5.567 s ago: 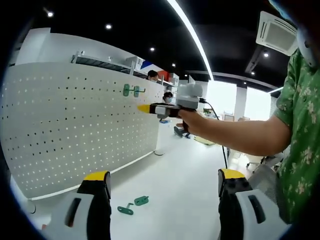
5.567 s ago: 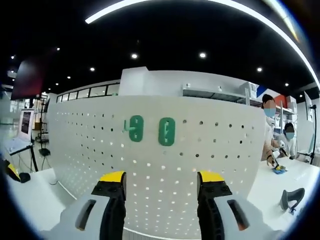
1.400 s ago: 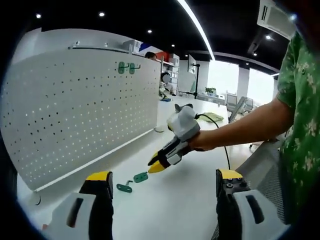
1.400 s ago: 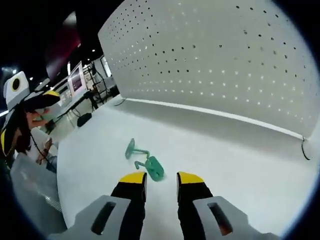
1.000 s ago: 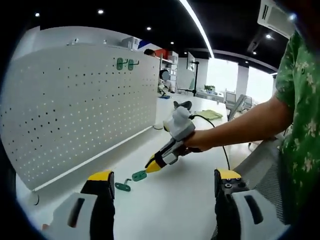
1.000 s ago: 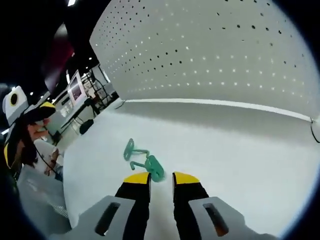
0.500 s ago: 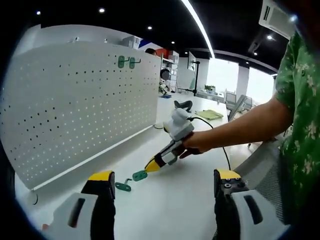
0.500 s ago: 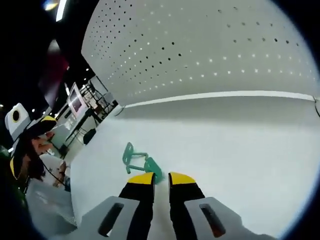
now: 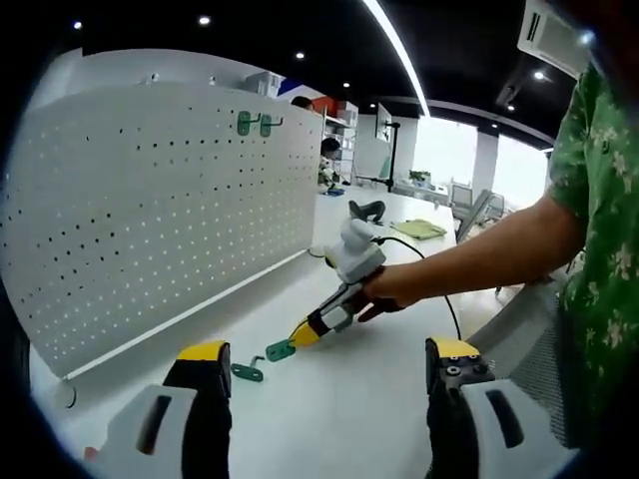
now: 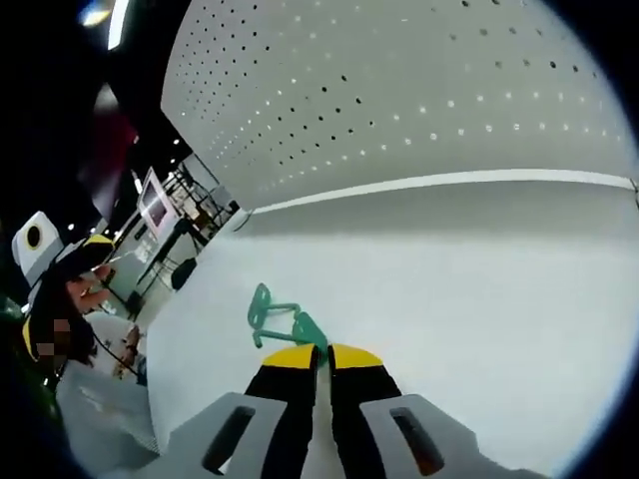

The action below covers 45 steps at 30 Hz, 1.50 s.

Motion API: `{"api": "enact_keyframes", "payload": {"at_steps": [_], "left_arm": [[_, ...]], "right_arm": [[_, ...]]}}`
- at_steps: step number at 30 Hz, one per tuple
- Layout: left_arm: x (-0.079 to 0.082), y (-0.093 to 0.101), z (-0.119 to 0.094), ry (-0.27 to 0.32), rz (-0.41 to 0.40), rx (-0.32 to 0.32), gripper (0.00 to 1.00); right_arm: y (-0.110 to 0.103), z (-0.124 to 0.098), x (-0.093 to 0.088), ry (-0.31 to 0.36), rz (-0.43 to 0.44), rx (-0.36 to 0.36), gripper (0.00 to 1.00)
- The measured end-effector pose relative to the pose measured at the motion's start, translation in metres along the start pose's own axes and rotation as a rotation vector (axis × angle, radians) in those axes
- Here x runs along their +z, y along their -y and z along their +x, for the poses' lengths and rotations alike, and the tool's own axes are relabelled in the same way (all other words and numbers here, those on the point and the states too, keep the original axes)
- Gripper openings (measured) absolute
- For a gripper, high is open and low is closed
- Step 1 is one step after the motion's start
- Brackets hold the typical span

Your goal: Insert the hook assembly into the mounting plate slot until the hook locks in place.

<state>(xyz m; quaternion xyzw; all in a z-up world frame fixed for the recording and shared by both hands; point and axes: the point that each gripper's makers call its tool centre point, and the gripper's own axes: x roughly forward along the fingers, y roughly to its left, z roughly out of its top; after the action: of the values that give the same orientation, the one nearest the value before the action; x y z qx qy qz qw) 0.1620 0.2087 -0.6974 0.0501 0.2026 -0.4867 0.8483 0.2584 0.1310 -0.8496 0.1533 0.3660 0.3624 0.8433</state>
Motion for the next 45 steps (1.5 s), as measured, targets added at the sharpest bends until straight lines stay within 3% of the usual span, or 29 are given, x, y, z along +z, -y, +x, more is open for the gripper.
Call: {"api": "enact_keyframes", "payload": {"at_steps": [23, 37, 45], "left_arm": [[0.0, 0.0, 0.002, -0.003, 0.012, -0.007, 0.8], [-0.002, 0.0, -0.002, -0.013, 0.102, 0.007, 0.75], [0.0, 0.001, -0.006, -0.016, 0.158, 0.015, 0.72]], "right_arm": [[-0.005, -0.004, 0.005, 0.01, 0.031, 0.019, 0.0], [-0.015, -0.019, 0.008, -0.02, 0.045, 0.03, 0.0], [-0.035, -0.033, 0.016, -0.045, 0.021, 0.056, 0.0]]}}
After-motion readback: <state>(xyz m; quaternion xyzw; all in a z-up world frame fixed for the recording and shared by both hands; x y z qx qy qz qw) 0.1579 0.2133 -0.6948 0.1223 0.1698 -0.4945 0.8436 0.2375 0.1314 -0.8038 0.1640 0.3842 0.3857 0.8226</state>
